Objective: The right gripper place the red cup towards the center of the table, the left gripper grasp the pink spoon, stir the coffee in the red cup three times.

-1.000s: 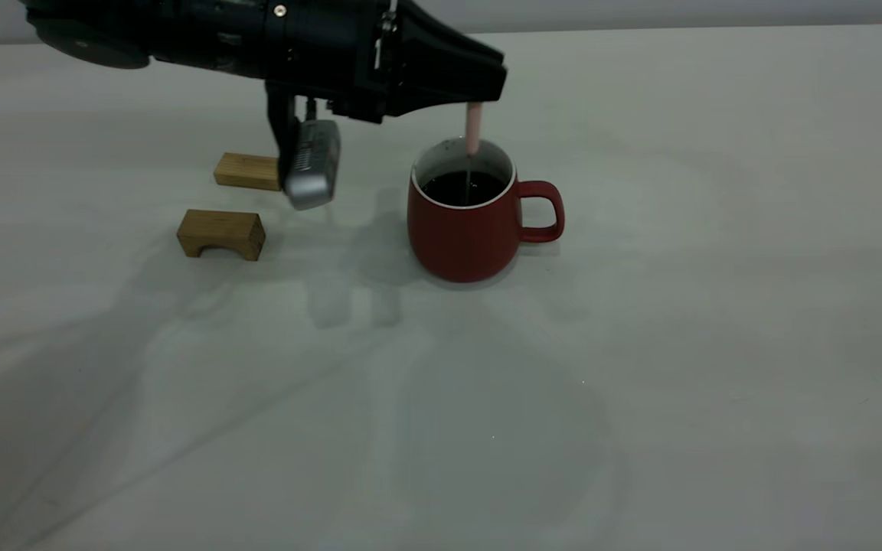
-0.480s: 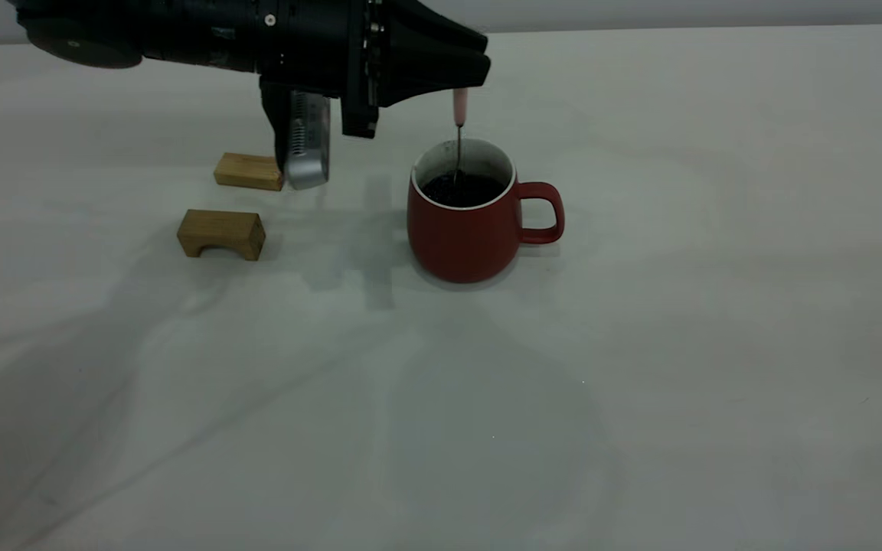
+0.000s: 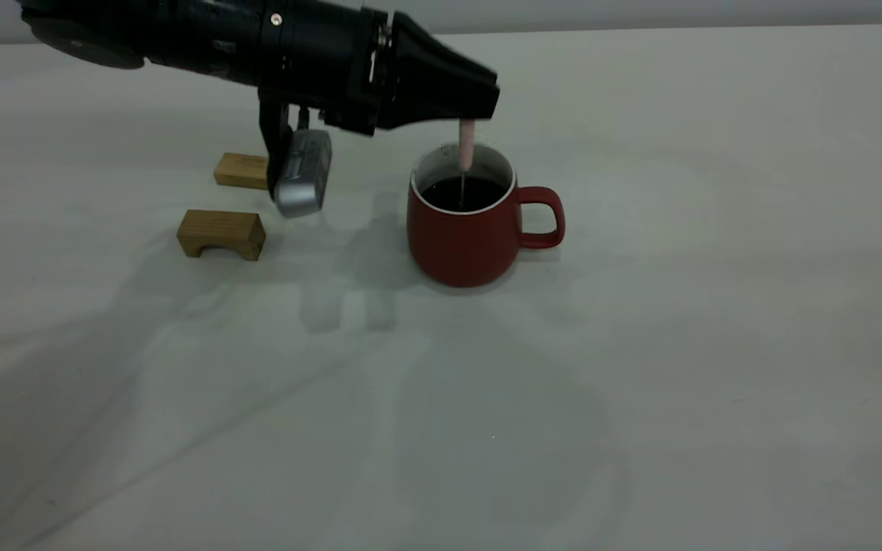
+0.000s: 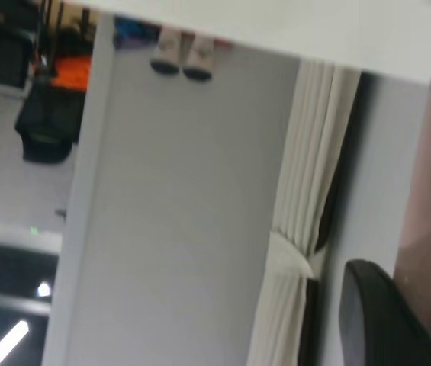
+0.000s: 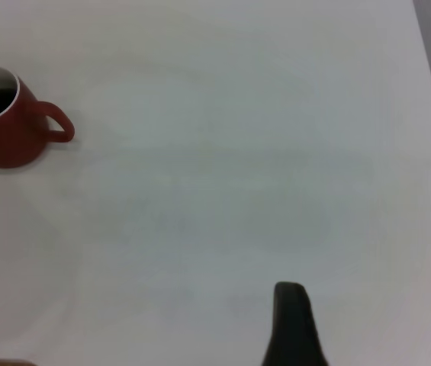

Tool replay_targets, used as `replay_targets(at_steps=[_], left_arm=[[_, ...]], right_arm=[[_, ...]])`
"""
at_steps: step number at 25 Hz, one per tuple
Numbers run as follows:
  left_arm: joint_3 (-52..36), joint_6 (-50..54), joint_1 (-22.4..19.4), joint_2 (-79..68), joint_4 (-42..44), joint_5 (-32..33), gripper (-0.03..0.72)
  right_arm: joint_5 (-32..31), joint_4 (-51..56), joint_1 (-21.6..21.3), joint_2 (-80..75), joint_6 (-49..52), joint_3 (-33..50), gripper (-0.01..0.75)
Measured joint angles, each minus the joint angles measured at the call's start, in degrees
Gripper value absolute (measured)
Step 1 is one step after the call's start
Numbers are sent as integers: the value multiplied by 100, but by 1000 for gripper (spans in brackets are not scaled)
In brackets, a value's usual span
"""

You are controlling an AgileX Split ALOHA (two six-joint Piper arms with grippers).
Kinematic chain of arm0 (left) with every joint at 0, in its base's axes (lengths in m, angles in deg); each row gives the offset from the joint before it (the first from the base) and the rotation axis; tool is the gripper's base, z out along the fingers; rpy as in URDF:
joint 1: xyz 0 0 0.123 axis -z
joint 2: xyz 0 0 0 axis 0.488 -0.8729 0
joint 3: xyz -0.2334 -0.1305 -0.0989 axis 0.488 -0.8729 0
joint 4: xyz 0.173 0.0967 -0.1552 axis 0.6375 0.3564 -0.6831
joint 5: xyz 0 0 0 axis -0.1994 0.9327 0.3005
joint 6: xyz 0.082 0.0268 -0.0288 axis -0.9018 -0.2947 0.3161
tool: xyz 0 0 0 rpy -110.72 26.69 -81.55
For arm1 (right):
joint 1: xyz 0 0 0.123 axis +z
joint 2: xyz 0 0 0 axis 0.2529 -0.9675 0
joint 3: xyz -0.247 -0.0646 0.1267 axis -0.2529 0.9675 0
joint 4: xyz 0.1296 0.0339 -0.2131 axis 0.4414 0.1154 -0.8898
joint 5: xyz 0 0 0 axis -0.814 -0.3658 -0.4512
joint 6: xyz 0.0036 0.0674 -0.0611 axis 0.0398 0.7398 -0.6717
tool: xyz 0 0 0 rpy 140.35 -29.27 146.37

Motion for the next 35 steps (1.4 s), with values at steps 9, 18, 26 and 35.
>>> replay_targets(at_steps=[9,18,26,35], left_arm=[[0,-1482,-7,0,-70,-369,166],[0,-1600,-7,0,-42,-364,192],[0,-2078,-64,109,1102,-329,415],[0,-2263,-93,1404,4336,-200,431]], right_arm=[[0,0,0,0,0,0,585],[0,0,0,0,0,0,585],[0,0,0,0,0,0,585],[0,0,0,0,0,0,585]])
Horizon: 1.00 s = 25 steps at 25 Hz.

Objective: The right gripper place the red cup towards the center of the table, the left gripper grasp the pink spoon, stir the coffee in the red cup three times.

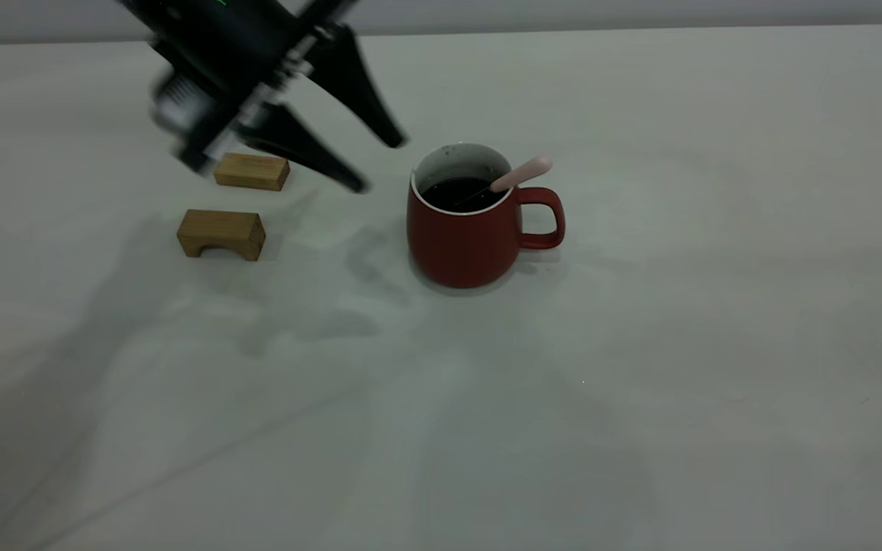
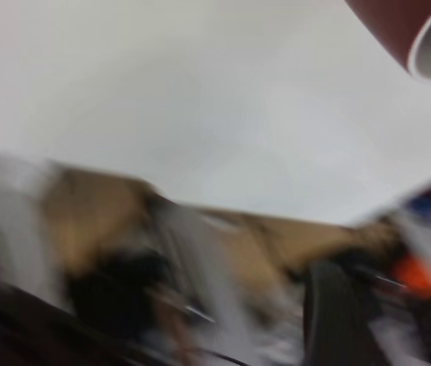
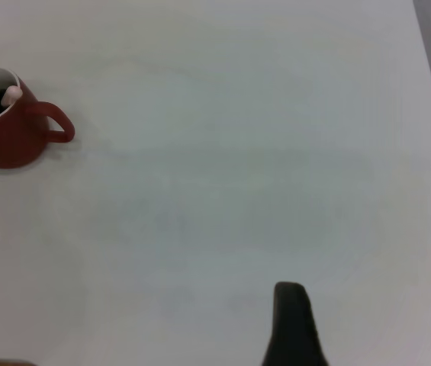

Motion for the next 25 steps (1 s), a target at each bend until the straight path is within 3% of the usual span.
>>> replay_targets(at_steps=[3,6,8,11,17,25], left_arm=[[0,-668,0,754,1799,91,432],[0,-1021,0,1567,3646,634,432],[-5,-1027,-6,2056,4494,1092,432],[-92,-847,-6,2848,5388,1144,432],[-1219,-776,-6,4862,5604,1144,432],[-3725,-1557,-163,8181,5314,1111,432]], right_arm=[[0,0,0,0,0,0,585],[0,0,0,0,0,0,585],[0,0,0,0,0,0,585],[2,0,0,0,0,0,585],[2,0,0,0,0,0,585],[2,0,0,0,0,0,585]])
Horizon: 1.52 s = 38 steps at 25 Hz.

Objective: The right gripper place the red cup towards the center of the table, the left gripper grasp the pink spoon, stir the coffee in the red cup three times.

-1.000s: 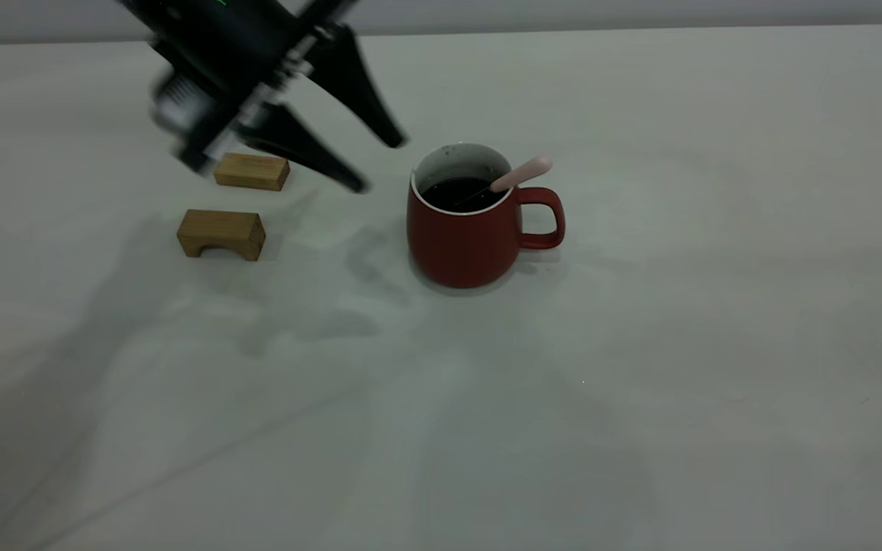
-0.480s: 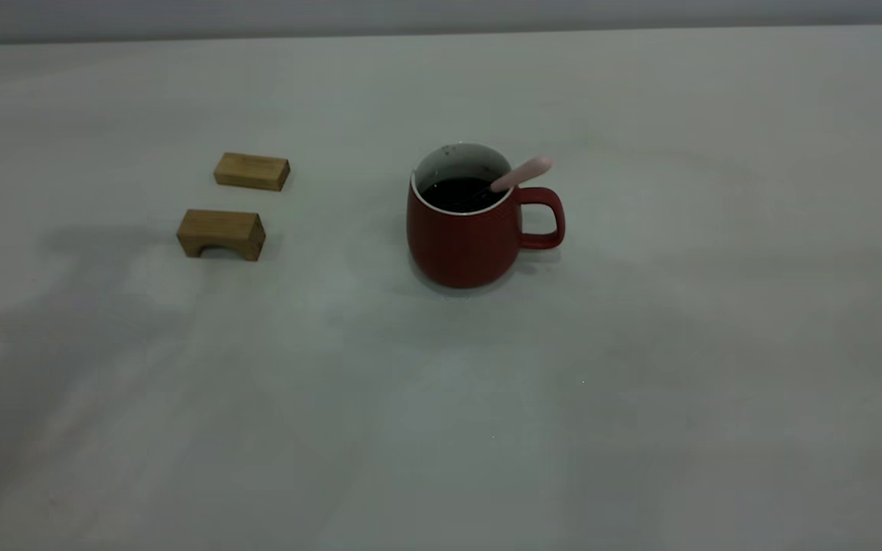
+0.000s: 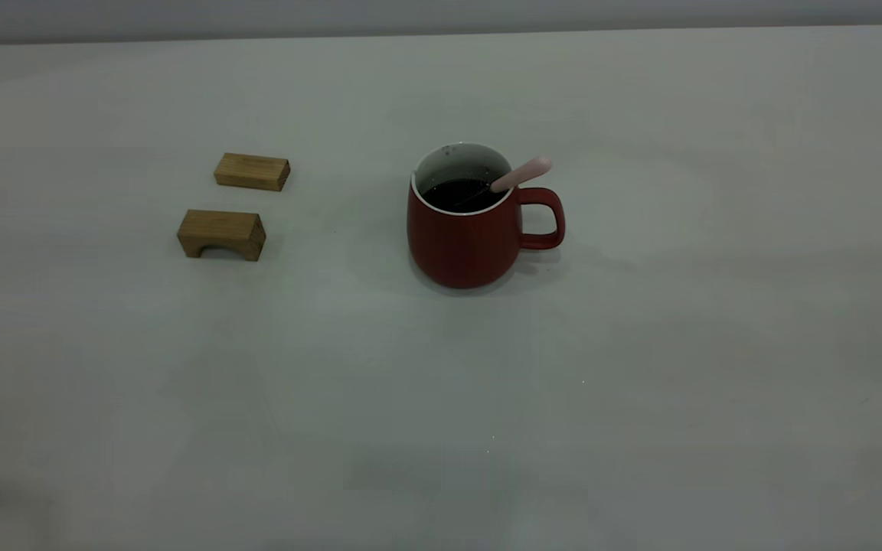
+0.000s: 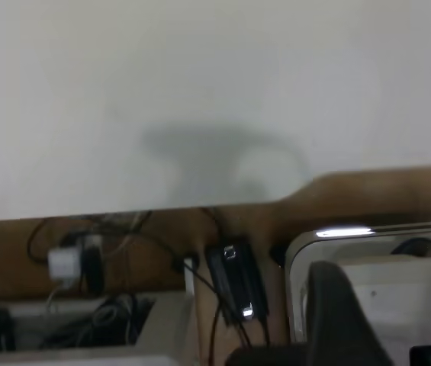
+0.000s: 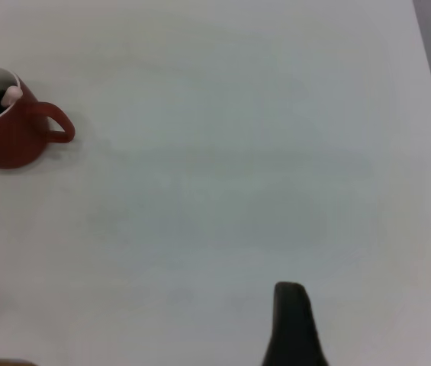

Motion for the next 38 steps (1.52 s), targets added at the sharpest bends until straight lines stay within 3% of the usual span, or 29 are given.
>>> replay_targets(at_steps=[4,6,24,38], left_arm=[[-764,-537,-672,1491,-322,0,432],[-968,-696,-779,2093,-413,0,432],[-1306,-764,-821,4272,-561,-186,432],[-1306,-828,-883,4359,-561,-181,432]], right_arm=[[0,0,0,0,0,0,585],[0,0,0,0,0,0,585],[0,0,0,0,0,0,585],[0,0,0,0,0,0,585]])
